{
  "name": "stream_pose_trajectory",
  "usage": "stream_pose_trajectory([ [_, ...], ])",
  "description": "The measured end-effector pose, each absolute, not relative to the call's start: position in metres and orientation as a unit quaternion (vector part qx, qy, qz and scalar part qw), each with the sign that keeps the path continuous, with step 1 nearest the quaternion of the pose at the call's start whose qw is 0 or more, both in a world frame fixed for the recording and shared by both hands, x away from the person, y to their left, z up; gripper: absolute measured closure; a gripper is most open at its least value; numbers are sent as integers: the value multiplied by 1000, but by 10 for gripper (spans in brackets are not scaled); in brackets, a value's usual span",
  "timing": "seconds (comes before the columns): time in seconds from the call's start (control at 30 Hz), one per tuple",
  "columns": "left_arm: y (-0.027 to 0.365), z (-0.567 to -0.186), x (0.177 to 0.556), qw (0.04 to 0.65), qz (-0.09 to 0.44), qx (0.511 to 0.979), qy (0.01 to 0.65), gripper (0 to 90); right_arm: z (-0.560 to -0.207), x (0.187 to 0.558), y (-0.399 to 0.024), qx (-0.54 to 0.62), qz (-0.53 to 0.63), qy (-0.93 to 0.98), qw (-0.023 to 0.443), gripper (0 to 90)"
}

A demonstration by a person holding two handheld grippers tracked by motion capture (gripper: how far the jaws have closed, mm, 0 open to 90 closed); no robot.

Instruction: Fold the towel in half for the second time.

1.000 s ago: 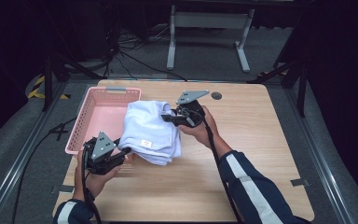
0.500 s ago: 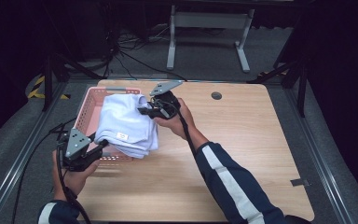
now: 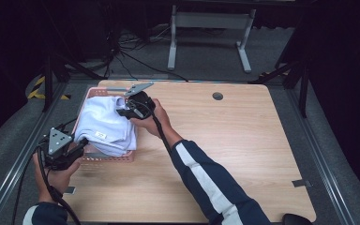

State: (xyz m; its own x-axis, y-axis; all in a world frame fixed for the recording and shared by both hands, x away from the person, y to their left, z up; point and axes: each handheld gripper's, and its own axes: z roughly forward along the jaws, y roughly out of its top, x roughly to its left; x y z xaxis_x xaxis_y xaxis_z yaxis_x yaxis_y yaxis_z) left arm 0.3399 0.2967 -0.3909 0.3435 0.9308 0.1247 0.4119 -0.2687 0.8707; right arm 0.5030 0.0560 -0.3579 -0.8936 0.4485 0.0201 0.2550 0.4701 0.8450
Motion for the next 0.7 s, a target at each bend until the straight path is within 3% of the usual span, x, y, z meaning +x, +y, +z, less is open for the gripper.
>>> stream_pose_trajectory([
  [0.33, 305, -418, 354, 380, 312, 727, 479, 580, -388, 517, 71, 225, 442, 862, 102, 680],
  [0.4, 306, -422, 354, 381, 312, 722, 486, 512, -394, 519, 70, 230, 435, 865, 102, 656],
  [0.53, 304, -424, 351, 383, 303, 726, 484, 277, -398, 521, 64, 243, 421, 868, 106, 528],
  [0.7, 294, -406, 339, 421, 326, 712, 457, 220, -391, 515, 54, 236, 422, 867, 119, 398],
])
